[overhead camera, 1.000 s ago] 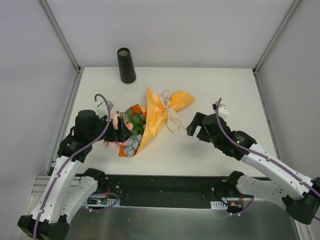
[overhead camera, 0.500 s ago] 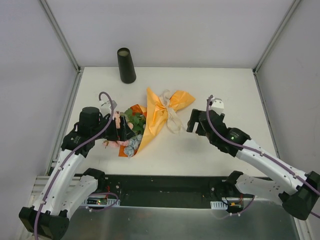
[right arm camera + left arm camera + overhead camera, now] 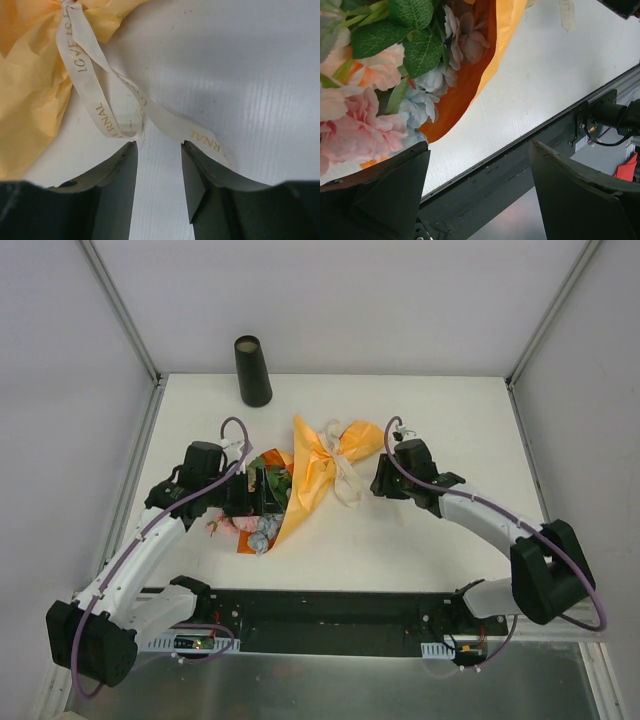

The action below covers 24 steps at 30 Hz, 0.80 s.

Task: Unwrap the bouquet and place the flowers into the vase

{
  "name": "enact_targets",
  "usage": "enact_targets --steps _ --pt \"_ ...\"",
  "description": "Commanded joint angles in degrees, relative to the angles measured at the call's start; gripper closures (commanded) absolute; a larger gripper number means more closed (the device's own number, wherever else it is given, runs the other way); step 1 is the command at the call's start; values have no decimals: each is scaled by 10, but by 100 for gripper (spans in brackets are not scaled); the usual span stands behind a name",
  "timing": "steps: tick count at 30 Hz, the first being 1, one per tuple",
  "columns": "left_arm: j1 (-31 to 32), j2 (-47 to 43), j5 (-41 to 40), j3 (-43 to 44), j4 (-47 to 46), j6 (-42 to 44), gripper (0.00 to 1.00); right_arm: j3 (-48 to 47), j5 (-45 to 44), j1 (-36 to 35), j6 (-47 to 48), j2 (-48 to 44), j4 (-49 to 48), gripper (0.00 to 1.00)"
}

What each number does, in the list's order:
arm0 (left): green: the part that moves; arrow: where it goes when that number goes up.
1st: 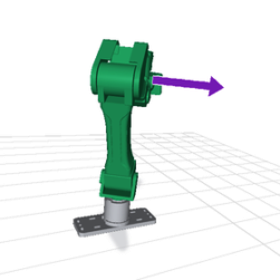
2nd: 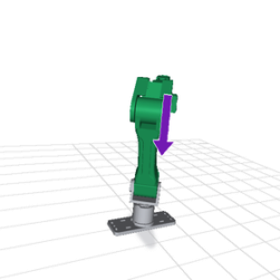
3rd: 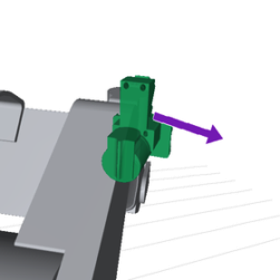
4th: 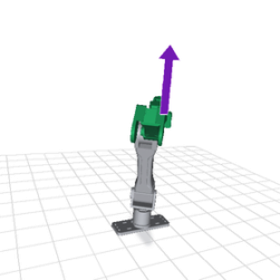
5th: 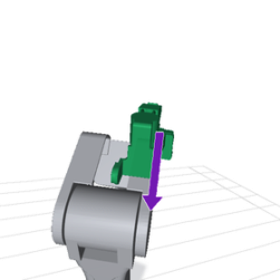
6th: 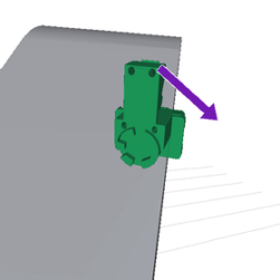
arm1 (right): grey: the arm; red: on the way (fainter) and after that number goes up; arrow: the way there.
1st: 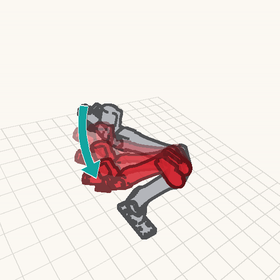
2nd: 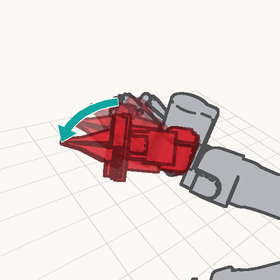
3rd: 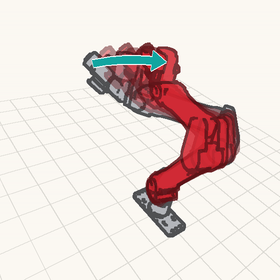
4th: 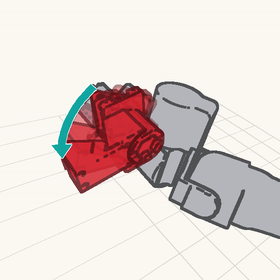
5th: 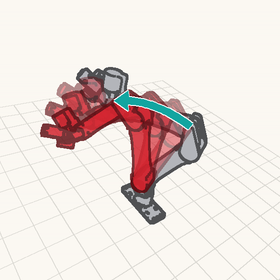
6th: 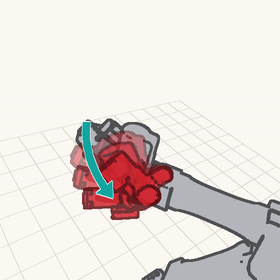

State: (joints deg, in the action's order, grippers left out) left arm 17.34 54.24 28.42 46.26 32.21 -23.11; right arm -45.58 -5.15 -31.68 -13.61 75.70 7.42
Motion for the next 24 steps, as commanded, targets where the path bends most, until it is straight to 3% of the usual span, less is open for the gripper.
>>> enact_targets --steps 1,11,19,24 --pt "23 27 0 47 -21 -4 16 -43 147 44 21 67 -58 53" --pt "55 141 12 88 -55 7 17 -79 217 65 20 156 -72 54" --pt "77 189 7 94 -65 2 19 -81 199 65 24 197 -72 56" --pt "95 201 -14 92 -79 -7 21 -86 192 65 21 218 -72 63"
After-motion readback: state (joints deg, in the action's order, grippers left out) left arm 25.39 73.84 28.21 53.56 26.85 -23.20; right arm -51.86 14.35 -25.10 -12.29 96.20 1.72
